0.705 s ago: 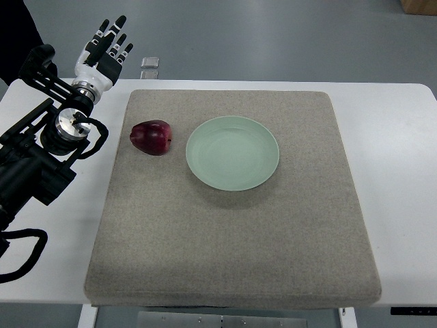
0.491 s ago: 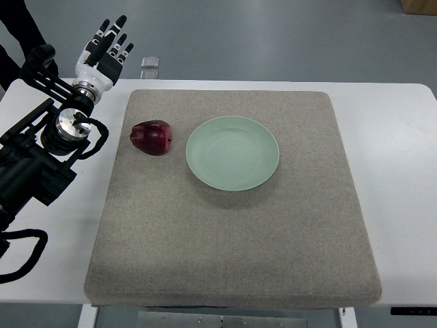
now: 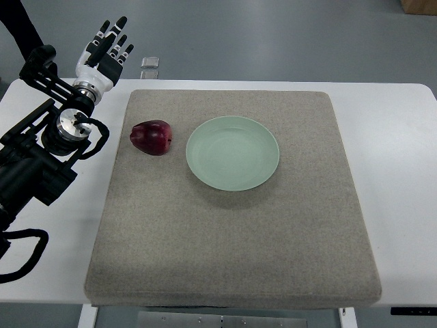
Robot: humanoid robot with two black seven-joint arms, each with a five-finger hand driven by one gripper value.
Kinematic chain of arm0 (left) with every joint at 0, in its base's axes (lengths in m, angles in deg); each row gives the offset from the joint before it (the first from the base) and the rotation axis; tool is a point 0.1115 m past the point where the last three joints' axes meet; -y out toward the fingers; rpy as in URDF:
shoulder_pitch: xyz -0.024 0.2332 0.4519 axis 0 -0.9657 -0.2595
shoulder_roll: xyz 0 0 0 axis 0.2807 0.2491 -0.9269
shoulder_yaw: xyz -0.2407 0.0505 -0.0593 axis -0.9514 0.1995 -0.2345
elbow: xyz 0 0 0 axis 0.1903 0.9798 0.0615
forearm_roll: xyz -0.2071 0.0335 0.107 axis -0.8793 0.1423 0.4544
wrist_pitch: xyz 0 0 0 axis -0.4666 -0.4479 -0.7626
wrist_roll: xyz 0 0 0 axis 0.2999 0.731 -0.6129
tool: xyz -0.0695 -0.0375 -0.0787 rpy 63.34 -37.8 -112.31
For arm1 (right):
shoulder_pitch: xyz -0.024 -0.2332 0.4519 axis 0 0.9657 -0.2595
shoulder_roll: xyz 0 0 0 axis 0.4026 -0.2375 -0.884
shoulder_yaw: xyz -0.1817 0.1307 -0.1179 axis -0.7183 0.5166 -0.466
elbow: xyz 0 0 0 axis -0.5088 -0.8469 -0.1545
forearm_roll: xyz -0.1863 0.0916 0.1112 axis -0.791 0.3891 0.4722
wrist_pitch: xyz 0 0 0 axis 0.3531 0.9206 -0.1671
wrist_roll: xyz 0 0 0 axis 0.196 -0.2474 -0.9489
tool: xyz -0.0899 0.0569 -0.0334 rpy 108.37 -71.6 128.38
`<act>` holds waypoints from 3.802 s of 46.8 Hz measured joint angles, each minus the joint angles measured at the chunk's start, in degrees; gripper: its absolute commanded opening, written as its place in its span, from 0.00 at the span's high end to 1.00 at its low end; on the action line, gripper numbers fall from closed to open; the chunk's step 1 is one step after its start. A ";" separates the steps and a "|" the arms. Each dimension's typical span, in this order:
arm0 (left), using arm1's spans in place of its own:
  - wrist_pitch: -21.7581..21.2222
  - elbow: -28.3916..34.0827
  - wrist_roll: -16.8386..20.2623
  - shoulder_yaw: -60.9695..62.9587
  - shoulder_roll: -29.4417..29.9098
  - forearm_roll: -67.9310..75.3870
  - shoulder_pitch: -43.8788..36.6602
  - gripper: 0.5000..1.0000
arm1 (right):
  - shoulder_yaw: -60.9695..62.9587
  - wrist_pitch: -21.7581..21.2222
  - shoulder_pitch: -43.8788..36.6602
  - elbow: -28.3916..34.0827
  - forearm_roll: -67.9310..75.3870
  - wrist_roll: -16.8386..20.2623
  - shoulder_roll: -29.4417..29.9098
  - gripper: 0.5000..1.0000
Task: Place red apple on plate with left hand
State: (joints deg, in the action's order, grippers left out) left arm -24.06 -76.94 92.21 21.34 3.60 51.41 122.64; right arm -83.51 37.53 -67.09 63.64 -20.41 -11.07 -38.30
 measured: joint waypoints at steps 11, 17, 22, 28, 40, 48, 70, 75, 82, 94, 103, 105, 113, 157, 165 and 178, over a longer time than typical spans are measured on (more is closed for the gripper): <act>0.00 0.02 0.00 0.00 -0.27 0.00 0.10 0.00 | 0.00 0.01 0.01 0.00 0.00 0.00 0.00 0.14; 0.00 0.01 0.01 0.00 -0.50 0.00 0.10 0.00 | 0.00 0.00 0.02 0.00 0.00 -0.02 0.00 0.14; 0.00 -0.02 0.01 0.02 -0.54 0.00 0.22 0.00 | 0.00 -0.01 0.02 0.00 0.00 -0.02 0.00 0.14; 0.00 -0.12 0.01 0.06 -0.33 0.00 0.43 0.00 | 0.00 -0.01 0.00 0.00 0.00 -0.02 0.00 0.14; 0.61 0.27 -0.08 -0.68 0.18 -0.86 0.64 0.00 | 0.00 -0.01 0.02 0.00 0.00 -0.03 0.00 0.14; 0.88 0.33 -0.08 -0.24 0.18 -0.67 0.80 0.00 | 0.00 -0.01 0.02 0.00 0.00 0.00 0.00 0.14; 8.49 0.39 -0.08 2.11 2.58 0.32 0.78 0.00 | 0.00 -0.01 0.04 0.00 0.02 -0.02 0.00 0.14; 8.63 -0.03 0.02 11.48 6.19 1.53 2.73 0.00 | 0.00 -0.01 0.01 0.00 0.02 0.01 0.00 0.14; 8.63 -1.56 1.92 22.37 10.98 4.12 6.75 0.00 | 0.00 -0.01 0.02 0.00 0.02 0.01 0.00 0.14; 8.85 -14.30 3.81 24.58 19.77 5.54 7.83 0.00 | 0.00 -0.01 0.01 0.00 0.02 -0.02 0.00 0.14; 14.15 -18.31 3.59 25.83 23.75 5.62 9.66 0.00 | 0.00 0.00 0.04 0.00 0.01 0.00 0.00 0.14; 14.50 -19.73 3.52 27.72 25.01 5.70 10.55 0.00 | 0.00 0.00 0.04 0.00 0.01 0.00 0.00 0.14; 14.07 -26.32 3.45 36.88 29.99 12.15 16.04 0.02 | 0.00 0.00 0.02 0.00 0.00 0.00 0.00 0.14; 21.86 -36.69 -10.31 43.94 38.23 73.82 24.07 0.00 | 0.00 0.01 0.01 0.00 0.00 -0.02 0.00 0.14; 23.94 -38.74 -10.67 43.94 38.14 74.00 24.09 0.00 | 0.00 0.00 0.03 0.00 0.00 -0.01 0.00 0.14; 23.66 -38.81 -10.81 45.26 36.52 74.00 22.70 0.00 | 0.00 -0.02 0.03 0.00 0.00 0.00 0.00 0.14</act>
State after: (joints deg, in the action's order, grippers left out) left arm -0.39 -115.75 81.40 66.60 40.12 125.42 145.34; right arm -83.51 37.51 -67.05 63.64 -20.41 -11.07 -38.30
